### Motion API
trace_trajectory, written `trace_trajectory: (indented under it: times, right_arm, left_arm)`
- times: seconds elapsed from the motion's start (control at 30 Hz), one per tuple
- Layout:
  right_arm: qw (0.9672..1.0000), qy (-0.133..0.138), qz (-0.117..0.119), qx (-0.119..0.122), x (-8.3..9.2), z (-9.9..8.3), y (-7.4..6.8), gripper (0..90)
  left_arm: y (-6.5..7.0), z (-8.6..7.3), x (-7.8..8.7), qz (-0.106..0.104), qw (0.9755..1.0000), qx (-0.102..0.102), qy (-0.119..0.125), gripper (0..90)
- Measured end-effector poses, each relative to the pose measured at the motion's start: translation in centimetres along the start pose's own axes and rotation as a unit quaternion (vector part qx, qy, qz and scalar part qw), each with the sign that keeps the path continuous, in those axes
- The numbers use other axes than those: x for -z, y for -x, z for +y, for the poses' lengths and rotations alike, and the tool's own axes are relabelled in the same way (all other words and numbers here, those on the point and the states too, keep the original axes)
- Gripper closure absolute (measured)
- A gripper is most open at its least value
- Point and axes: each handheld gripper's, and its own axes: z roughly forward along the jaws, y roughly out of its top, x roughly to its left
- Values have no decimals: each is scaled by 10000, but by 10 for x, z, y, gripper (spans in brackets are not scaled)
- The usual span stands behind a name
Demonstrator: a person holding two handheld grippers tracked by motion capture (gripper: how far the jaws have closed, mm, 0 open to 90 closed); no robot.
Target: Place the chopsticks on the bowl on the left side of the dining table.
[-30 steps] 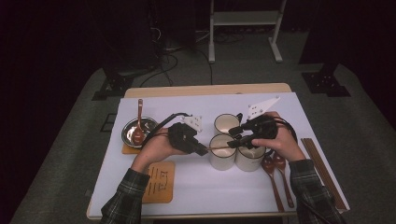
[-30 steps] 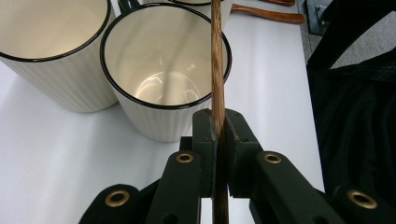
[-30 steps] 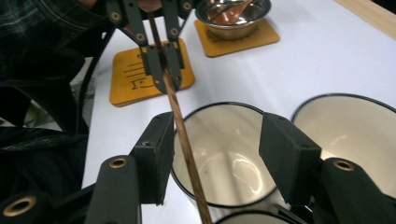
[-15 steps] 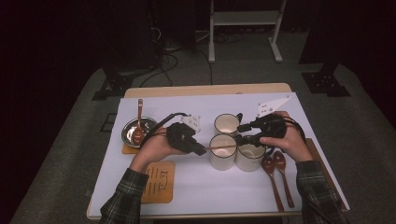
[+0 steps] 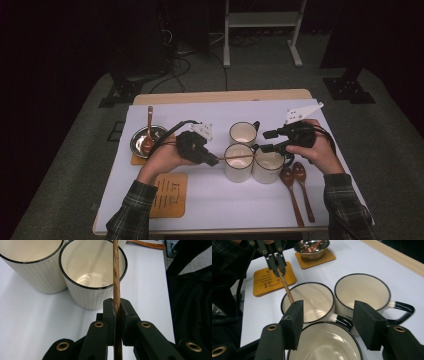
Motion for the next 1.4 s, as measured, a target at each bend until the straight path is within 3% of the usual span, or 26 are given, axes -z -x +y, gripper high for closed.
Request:
trace_trajectory:
  times: [0.47,0.87,1.07,1.4]
  right_arm:
    - [9983,148,-511,-249,18,-18,12,377]
    - [9936,220,-955,-565,31,-37,27,375]
    - [9904,196,-1156,-735,33,-49,36,375]
    - [9811,148,-1631,-1030,32,-68,49,358]
  left_arm:
    - [-2,-5,7,48,10000,60,46,842]
    - [-3,-9,11,84,9999,122,58,842]
    - [-5,-11,14,109,9998,120,76,842]
    - [-7,-14,16,123,9997,189,111,842]
